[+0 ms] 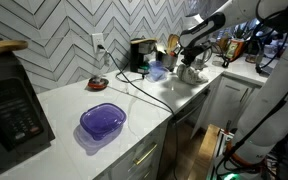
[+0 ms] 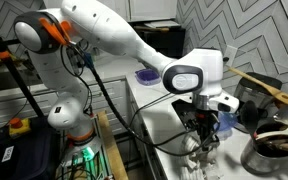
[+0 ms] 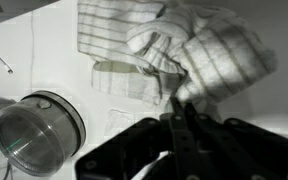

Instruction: Fold the tea towel a quarter way in from left to right, fold the tea towel a quarter way in from right to left, fold the tea towel in half from left to right

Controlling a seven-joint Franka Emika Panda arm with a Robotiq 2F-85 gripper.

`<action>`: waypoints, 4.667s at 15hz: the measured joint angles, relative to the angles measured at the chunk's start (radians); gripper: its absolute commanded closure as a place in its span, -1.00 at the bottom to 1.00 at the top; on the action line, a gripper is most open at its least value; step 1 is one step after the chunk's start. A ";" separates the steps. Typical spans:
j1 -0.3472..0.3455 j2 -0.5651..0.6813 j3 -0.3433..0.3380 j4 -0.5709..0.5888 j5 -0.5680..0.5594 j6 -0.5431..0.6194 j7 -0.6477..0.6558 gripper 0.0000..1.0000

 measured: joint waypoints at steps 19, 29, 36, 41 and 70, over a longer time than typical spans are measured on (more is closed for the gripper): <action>-0.116 0.135 -0.034 0.250 0.284 -0.188 -0.434 0.98; -0.038 -0.052 0.004 0.202 0.302 -0.261 -0.546 0.98; 0.030 -0.086 0.028 0.164 0.302 -0.274 -0.546 0.98; 0.014 -0.034 -0.020 0.163 0.323 -0.295 -0.551 0.98; -0.145 0.246 -0.037 0.178 0.406 -0.031 -0.764 0.12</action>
